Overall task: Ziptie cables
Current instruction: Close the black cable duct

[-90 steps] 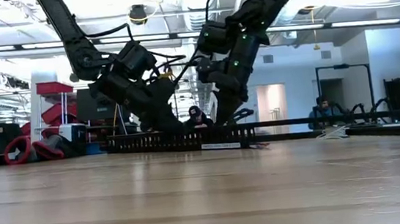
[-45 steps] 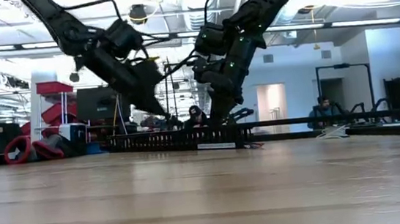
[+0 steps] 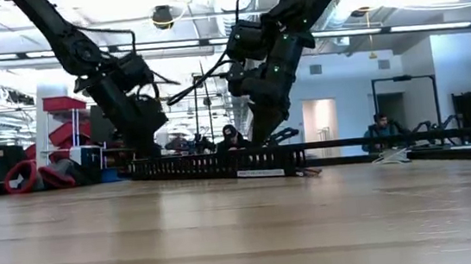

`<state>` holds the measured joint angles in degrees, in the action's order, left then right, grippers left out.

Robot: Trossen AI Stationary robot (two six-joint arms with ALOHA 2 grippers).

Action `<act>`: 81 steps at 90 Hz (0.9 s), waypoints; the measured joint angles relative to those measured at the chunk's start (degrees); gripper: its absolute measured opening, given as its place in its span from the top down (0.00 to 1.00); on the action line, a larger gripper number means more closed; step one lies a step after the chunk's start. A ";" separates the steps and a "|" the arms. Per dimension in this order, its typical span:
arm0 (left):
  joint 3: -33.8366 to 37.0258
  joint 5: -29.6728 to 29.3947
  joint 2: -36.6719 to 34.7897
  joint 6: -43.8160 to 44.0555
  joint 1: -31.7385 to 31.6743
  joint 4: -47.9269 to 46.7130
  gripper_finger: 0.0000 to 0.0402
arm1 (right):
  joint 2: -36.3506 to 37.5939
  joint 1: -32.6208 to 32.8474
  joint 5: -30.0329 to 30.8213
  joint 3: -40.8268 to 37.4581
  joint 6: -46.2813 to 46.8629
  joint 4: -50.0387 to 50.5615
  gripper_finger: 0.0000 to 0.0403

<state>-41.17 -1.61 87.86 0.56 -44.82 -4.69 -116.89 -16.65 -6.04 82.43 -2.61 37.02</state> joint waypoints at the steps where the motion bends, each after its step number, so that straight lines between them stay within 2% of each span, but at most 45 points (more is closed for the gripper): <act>1: 0.04 0.09 0.33 0.15 -0.01 0.32 1.00 | 0.01 0.13 -0.02 0.01 0.00 0.13 1.00; 30: -0.02 3.51 6.75 1.61 0.15 3.60 1.00 | 0.03 1.65 -2.47 0.01 1.16 0.74 1.00; 68: 0.17 3.71 6.82 0.59 0.81 4.36 1.00 | -0.06 -1.04 -6.52 -0.30 1.07 -1.96 1.00; 81: -0.14 3.44 3.15 -0.34 0.83 3.26 1.00 | -0.01 -1.13 -6.37 -0.30 0.83 -2.60 1.00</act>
<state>-41.31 1.83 91.00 0.22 -43.99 -1.42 -116.90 -17.78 -12.40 82.13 -1.78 34.41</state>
